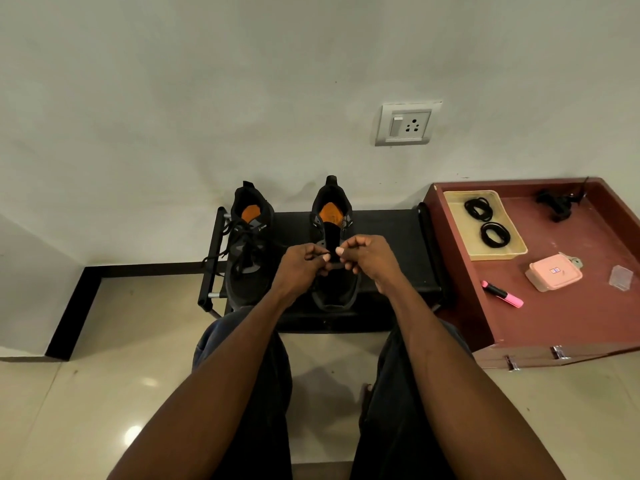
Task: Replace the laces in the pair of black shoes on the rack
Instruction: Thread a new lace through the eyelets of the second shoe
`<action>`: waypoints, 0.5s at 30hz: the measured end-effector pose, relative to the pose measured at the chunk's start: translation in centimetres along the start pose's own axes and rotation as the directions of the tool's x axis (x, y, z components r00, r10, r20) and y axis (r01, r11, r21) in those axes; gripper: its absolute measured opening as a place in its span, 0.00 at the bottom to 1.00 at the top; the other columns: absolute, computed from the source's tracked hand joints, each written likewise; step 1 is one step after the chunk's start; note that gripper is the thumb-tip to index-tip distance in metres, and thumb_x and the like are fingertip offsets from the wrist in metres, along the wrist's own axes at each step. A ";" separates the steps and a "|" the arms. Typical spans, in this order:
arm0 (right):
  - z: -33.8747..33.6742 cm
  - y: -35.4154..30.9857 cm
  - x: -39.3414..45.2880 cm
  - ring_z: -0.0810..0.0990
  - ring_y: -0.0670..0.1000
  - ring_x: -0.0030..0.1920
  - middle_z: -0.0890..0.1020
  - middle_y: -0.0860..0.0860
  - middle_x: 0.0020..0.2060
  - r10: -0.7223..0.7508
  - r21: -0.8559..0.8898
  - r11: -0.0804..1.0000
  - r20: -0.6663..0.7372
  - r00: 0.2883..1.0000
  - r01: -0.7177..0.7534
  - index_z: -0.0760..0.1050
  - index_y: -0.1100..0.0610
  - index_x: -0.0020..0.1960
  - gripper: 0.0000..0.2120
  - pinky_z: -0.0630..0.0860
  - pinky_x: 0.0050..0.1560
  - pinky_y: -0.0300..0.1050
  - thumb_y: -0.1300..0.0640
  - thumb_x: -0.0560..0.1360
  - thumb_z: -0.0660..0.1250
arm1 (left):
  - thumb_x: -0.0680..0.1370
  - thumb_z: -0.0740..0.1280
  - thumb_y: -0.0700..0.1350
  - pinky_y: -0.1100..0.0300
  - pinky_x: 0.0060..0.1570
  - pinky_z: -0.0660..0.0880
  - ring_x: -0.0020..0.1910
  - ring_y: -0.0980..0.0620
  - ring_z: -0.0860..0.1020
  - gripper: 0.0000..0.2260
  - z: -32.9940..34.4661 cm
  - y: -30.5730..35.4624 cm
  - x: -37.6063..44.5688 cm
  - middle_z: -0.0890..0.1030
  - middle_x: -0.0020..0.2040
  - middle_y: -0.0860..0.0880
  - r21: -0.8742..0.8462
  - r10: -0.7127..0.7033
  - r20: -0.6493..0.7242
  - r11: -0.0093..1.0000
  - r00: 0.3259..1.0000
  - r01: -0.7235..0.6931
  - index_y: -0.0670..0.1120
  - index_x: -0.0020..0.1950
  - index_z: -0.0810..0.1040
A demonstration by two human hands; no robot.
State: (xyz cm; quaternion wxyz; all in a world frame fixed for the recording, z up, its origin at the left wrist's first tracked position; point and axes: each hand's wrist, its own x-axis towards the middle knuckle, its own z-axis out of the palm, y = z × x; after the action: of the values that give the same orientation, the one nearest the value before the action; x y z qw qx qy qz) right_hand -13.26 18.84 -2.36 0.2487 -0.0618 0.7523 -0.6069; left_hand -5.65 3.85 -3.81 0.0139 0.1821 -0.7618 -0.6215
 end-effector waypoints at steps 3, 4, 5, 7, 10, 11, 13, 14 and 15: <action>0.1 0.2 0.2 0.80 0.49 0.34 0.82 0.59 0.38 0.042 -0.016 0.999 0.041 0.998 -0.041 0.80 0.68 0.51 0.07 0.78 0.35 0.38 0.71 0.79 0.63 | 0.80 0.67 0.40 0.55 0.48 0.81 0.41 0.51 0.83 0.04 -0.2 -0.5 0.3 0.85 0.42 0.47 0.082 -0.041 -0.055 0.996 0.998 0.046 0.46 0.51 0.82; 0.2 0.2 0.1 0.81 0.49 0.35 0.82 0.60 0.39 0.048 -0.010 0.999 0.040 0.998 -0.048 0.79 0.69 0.52 0.07 0.79 0.35 0.38 0.72 0.79 0.62 | 0.80 0.68 0.40 0.55 0.49 0.81 0.43 0.52 0.83 0.05 -0.3 -0.5 0.3 0.85 0.44 0.48 0.097 -0.040 -0.053 0.994 0.998 0.045 0.46 0.54 0.82; 0.3 0.2 0.1 0.81 0.50 0.35 0.82 0.61 0.40 0.054 0.006 0.999 0.031 0.998 -0.054 0.79 0.69 0.53 0.07 0.80 0.35 0.38 0.72 0.79 0.62 | 0.79 0.68 0.39 0.57 0.50 0.81 0.46 0.53 0.83 0.08 -0.2 -0.3 0.3 0.85 0.48 0.49 0.092 -0.035 -0.036 0.995 0.999 0.039 0.47 0.57 0.82; 0.3 0.2 0.1 0.82 0.51 0.33 0.83 0.60 0.38 0.065 0.043 0.997 0.015 0.998 -0.065 0.77 0.67 0.52 0.05 0.81 0.34 0.41 0.71 0.78 0.64 | 0.78 0.70 0.39 0.59 0.50 0.80 0.49 0.55 0.82 0.12 -0.1 0.2 0.1 0.83 0.53 0.51 0.029 -0.036 0.023 0.999 0.999 0.036 0.47 0.61 0.80; 0.2 0.4 0.1 0.83 0.53 0.34 0.84 0.62 0.39 0.040 0.060 0.997 0.027 0.999 -0.042 0.77 0.65 0.49 0.02 0.80 0.33 0.43 0.68 0.77 0.68 | 0.78 0.72 0.43 0.63 0.44 0.78 0.43 0.58 0.82 0.06 0.2 0.6 0.0 0.85 0.47 0.51 0.001 -0.004 0.060 1.000 0.998 0.004 0.50 0.54 0.82; 0.2 0.5 0.1 0.83 0.52 0.34 0.85 0.63 0.40 0.039 0.059 0.997 0.026 0.999 -0.040 0.79 0.66 0.49 0.02 0.80 0.33 0.42 0.66 0.77 0.69 | 0.78 0.71 0.43 0.64 0.42 0.78 0.41 0.59 0.82 0.04 0.2 0.5 0.0 0.85 0.46 0.50 0.004 0.008 0.058 1.000 0.998 -0.008 0.51 0.51 0.83; 0.2 0.7 0.4 0.81 0.50 0.33 0.85 0.61 0.39 0.043 0.048 0.998 0.000 0.999 -0.043 0.81 0.65 0.48 0.03 0.78 0.33 0.40 0.64 0.76 0.71 | 0.78 0.71 0.43 0.64 0.41 0.77 0.39 0.58 0.82 0.04 0.4 0.4 0.2 0.85 0.44 0.50 0.011 0.028 0.030 1.000 0.999 -0.028 0.52 0.49 0.83; 0.2 0.8 0.6 0.80 0.49 0.32 0.84 0.60 0.38 0.048 0.047 0.998 -0.021 0.999 -0.047 0.82 0.64 0.47 0.03 0.77 0.33 0.39 0.64 0.76 0.72 | 0.78 0.71 0.42 0.64 0.40 0.77 0.40 0.58 0.82 0.05 0.5 0.3 0.3 0.85 0.44 0.51 0.009 0.039 0.010 0.999 0.999 -0.039 0.52 0.49 0.84; 0.2 0.9 0.9 0.79 0.48 0.32 0.83 0.58 0.36 0.054 0.051 0.997 -0.038 0.998 -0.052 0.82 0.64 0.46 0.02 0.77 0.32 0.39 0.64 0.76 0.72 | 0.79 0.70 0.42 0.65 0.40 0.77 0.41 0.58 0.82 0.05 0.6 0.3 0.5 0.86 0.44 0.51 0.003 0.055 -0.004 0.998 0.998 -0.055 0.51 0.50 0.84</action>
State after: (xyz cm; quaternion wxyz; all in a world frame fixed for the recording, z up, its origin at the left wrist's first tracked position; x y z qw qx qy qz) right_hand -13.77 18.58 -3.48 0.2515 -0.0236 0.7430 -0.6198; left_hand -6.30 4.32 -3.77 0.0323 0.1624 -0.7675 -0.6193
